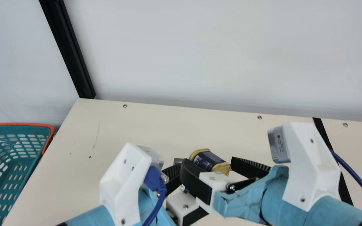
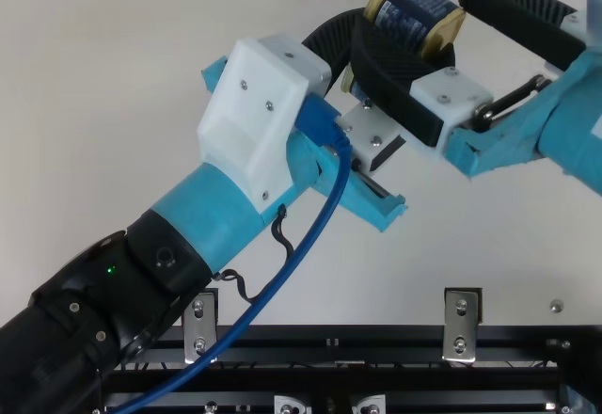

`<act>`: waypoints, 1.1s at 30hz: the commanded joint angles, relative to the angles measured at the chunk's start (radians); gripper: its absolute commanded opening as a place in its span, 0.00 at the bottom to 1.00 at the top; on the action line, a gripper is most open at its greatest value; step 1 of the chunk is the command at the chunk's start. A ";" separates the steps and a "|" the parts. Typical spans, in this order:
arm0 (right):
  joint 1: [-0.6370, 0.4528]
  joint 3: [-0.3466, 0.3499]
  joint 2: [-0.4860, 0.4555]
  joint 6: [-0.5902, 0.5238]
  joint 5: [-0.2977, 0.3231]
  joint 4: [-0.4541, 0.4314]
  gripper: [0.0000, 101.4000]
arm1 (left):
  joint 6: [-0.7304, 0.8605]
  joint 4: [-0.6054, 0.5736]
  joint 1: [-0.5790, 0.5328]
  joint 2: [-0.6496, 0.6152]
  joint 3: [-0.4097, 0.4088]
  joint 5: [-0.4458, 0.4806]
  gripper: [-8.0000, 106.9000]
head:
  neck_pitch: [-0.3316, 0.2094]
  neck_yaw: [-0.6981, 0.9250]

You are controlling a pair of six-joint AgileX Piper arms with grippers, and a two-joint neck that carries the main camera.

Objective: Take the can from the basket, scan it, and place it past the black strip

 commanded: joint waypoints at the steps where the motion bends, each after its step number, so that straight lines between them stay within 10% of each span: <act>1: -0.003 0.005 0.003 -0.005 -0.003 0.009 0.00 | 0.000 0.000 0.000 0.000 0.000 0.000 0.16 | -0.023 -0.008; 11: -0.037 0.031 0.008 -0.057 -0.017 0.079 0.00 | 0.000 0.000 0.000 0.000 0.000 0.002 0.21 | -0.023 -0.008; 13: -0.046 0.036 0.007 -0.066 -0.018 0.090 0.00 | 0.000 0.000 0.000 0.000 0.000 0.002 0.85 | -0.023 -0.008; 33: -0.102 0.073 -0.011 -0.056 -0.064 0.067 0.00 | 0.010 0.019 -0.081 -0.009 0.018 0.117 0.85 | -0.023 -0.008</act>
